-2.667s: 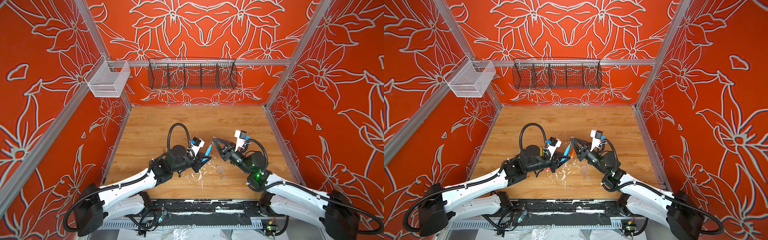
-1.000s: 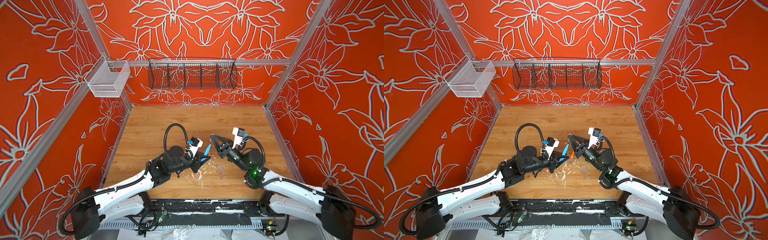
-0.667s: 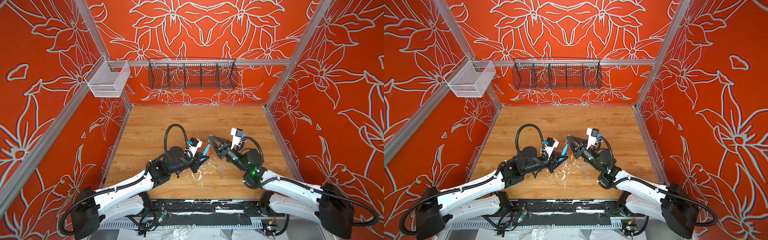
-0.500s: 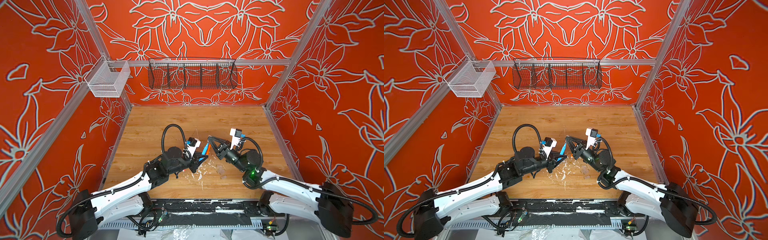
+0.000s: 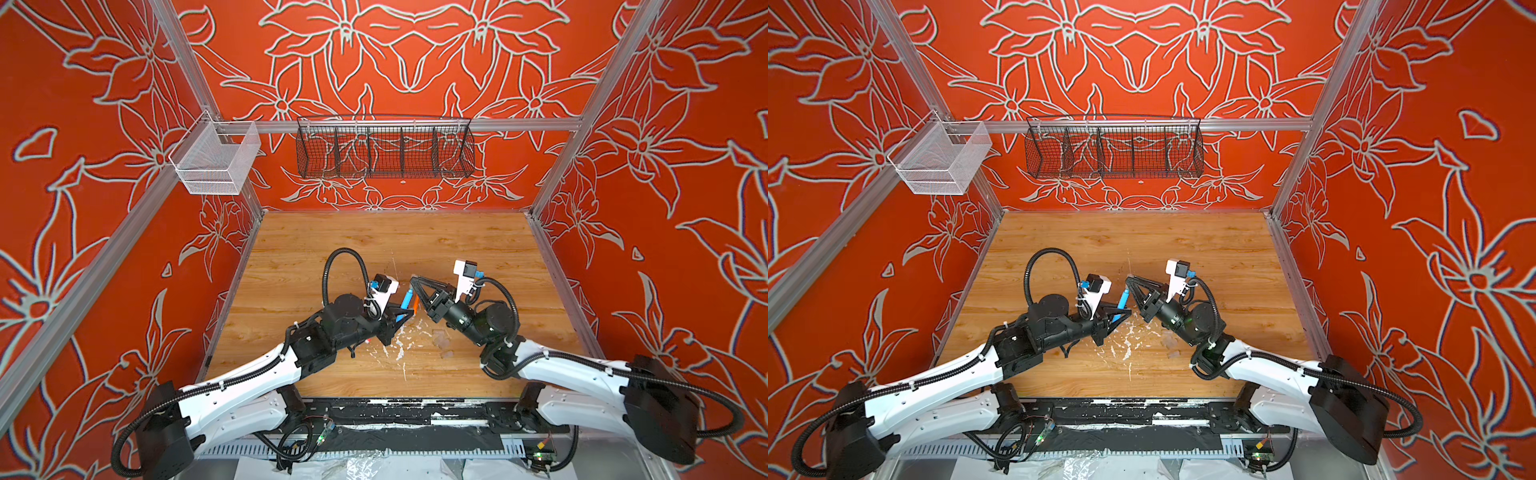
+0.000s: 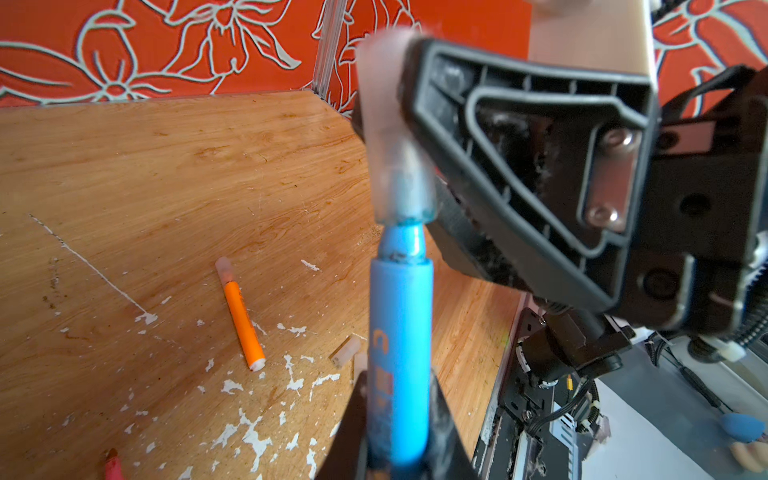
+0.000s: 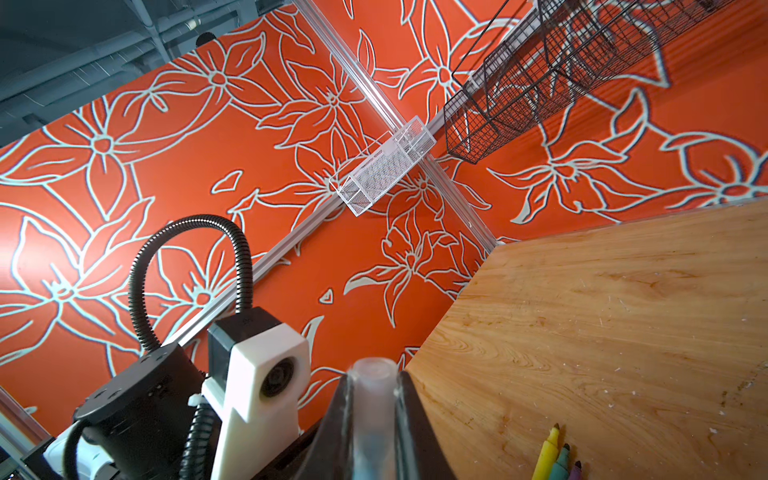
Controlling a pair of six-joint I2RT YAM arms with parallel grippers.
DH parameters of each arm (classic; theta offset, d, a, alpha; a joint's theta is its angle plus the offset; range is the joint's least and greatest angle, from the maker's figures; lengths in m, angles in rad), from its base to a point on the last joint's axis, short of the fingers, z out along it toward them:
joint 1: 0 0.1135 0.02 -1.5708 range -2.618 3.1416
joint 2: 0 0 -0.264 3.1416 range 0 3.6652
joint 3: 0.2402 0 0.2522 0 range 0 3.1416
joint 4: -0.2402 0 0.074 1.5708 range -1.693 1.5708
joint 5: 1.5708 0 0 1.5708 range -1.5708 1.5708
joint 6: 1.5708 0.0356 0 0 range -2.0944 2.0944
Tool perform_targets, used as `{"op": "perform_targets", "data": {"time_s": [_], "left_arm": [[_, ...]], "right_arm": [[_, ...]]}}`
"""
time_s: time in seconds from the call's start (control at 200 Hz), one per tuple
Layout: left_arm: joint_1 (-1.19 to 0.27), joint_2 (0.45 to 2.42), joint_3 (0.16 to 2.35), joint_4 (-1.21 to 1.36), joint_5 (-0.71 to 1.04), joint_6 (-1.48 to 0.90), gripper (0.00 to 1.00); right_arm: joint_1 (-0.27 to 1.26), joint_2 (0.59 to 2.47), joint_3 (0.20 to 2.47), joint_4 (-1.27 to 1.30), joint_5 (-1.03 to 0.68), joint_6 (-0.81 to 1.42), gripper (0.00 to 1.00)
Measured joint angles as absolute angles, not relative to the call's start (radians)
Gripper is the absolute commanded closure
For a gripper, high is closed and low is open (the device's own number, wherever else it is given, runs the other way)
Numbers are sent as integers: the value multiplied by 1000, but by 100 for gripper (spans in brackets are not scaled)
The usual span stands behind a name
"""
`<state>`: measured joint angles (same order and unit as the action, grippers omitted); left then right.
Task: Insert the pens into the pen caps
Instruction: 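Lower the cap onto the blue marker tip with the right gripper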
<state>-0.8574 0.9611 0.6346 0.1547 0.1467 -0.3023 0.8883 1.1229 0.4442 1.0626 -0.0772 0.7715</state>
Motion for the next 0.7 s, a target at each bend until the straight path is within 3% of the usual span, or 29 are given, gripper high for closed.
{"op": "perform_targets", "data": {"time_s": [0.596, 0.701], "left_arm": [[-859, 951, 683, 105, 154, -299, 100], [-860, 950, 683, 107, 165, -284, 100]], "right_arm": [[978, 1105, 436, 1090, 62, 723, 100], [986, 1070, 436, 1048, 72, 702, 85]]}}
